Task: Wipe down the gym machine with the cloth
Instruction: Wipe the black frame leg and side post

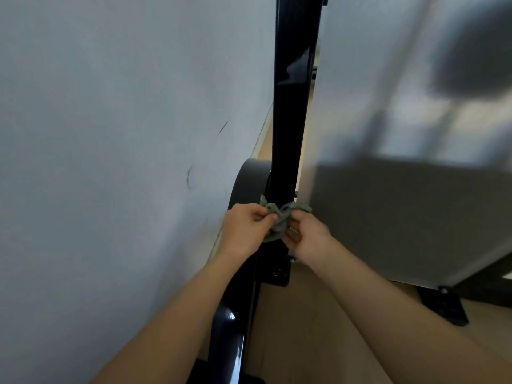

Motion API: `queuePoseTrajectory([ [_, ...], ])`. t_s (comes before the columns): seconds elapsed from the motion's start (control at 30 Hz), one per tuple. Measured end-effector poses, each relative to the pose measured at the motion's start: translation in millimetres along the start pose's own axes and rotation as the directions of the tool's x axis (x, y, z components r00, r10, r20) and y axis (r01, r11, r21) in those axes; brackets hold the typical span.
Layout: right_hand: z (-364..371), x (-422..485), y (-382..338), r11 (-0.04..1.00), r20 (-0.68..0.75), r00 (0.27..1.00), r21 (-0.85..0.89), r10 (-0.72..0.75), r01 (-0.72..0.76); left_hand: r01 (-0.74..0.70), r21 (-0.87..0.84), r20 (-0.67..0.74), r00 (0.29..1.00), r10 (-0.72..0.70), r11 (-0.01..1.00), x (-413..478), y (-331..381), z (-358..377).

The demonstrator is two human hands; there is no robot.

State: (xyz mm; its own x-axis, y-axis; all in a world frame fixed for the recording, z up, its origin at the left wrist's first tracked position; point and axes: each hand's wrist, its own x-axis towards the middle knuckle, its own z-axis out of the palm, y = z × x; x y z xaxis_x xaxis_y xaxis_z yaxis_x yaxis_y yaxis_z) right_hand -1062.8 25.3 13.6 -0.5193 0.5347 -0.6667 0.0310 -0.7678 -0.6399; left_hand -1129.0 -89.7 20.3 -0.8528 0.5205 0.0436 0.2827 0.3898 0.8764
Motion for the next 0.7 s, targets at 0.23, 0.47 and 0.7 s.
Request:
queuePoseTrajectory([
  [0.23, -5.9, -47.6, 4.8, 0.806, 0.143, 0.908, -0.422, -0.393, 0.416, 0.076, 0.039, -0.212, 0.975, -0.066, 0.996, -20.4, 0.4, -55.5],
  [0.47, 0.2, -41.5, 24.4, 0.628, 0.242, 0.808, -0.525, -0.537, 0.575, 0.099, 0.242, -0.264, 0.964, -0.033, 0.965, -31.5, -11.3, -69.9],
  [0.7, -9.2, -29.0, 53.8, 0.476, 0.36, 0.805, -0.665, -0.472, 0.576, 0.162, 0.006, -0.115, 0.98, -0.16, 0.987, -29.1, -62.2, -59.5],
])
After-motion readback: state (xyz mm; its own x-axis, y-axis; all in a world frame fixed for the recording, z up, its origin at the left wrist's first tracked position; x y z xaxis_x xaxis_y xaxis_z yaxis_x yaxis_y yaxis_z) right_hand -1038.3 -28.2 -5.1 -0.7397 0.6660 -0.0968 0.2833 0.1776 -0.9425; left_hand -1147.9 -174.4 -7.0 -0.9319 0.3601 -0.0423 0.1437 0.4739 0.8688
